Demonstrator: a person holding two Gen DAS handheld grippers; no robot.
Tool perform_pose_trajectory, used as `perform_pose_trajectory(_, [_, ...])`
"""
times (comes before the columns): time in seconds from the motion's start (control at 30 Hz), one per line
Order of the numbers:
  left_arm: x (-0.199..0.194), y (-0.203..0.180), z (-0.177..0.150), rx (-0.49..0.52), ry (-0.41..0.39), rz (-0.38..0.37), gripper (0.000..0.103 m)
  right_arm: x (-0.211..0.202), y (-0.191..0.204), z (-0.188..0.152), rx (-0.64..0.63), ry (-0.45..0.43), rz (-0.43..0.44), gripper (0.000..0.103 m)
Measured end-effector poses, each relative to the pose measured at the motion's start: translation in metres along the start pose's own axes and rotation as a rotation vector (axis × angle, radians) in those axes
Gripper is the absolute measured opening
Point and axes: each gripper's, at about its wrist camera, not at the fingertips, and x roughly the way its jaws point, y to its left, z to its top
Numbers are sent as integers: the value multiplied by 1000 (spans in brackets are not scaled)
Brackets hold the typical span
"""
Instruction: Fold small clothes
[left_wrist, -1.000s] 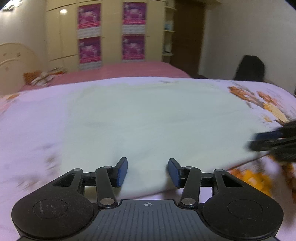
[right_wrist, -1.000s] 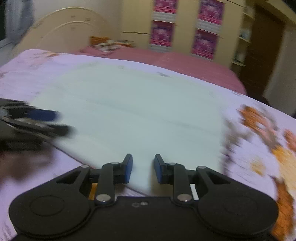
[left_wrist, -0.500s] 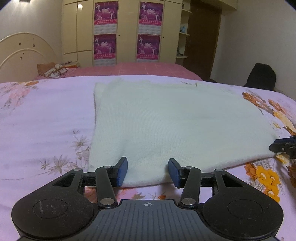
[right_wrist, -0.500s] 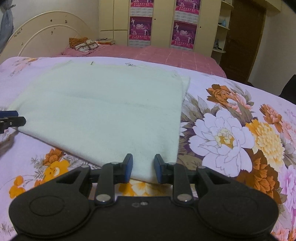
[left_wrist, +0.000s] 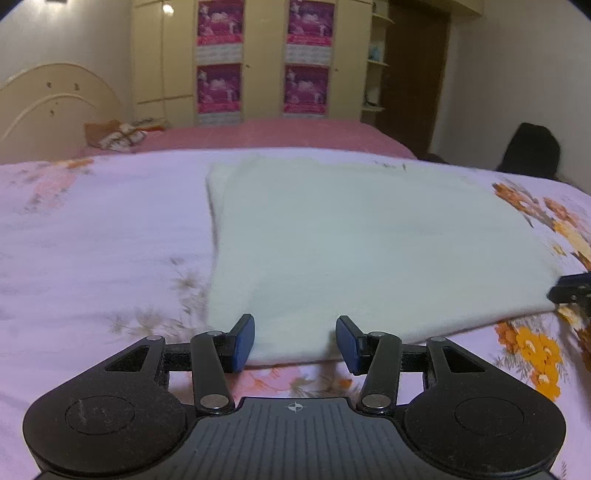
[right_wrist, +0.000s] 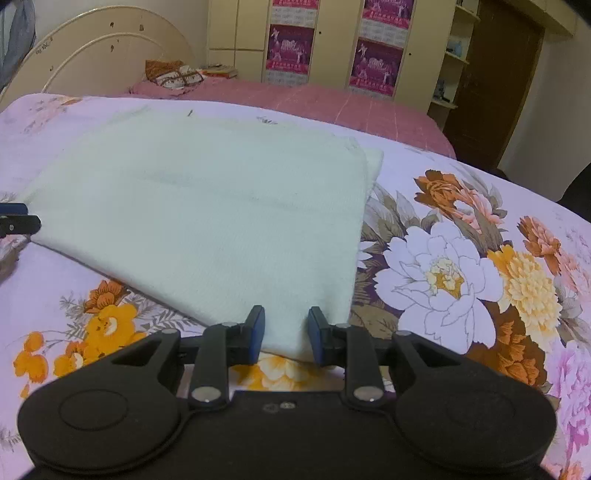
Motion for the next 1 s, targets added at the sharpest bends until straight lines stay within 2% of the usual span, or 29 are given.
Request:
perform_pose_trajectory(0.1, [7, 9, -9, -7, 22, 10, 49, -10, -1, 0, 4, -27, -14, 25])
perform_pose_trajectory(0.17, [7, 11, -10, -1, 21, 4, 49, -2, -4, -8, 17, 2, -13, 26])
perform_pose_trajectory(0.3, [7, 12, -7, -11, 36, 5, 49, -1, -2, -8, 9, -1, -21, 27])
perform_pose_trajectory(0.43, [-9, 13, -4, -40, 27, 40, 49, -6, -5, -5, 32, 1, -15, 27])
perform_pose_trajectory(0.5, [-19, 18, -6, -76, 22, 40, 49, -19, -6, -8, 58, -36, -4, 27])
perform_pose_trajectory(0.7, [-27, 18, -27, -185, 65, -74, 49, -39, -2, -19, 111, -77, 38, 27])
perform_pose_trajectory(0.8, [-20, 21, -38, -331, 89, -165, 49, -40, 5, -20, 122, -77, 65, 27])
perform_pose_trajectory(0.87, [-16, 27, -43, -443, 73, -192, 49, -40, 12, -19, 107, -77, 80, 27])
perform_pose_trajectory(1.0, [-2, 51, -56, -780, 36, -246, 49, -41, 31, -15, 39, -89, 104, 27])
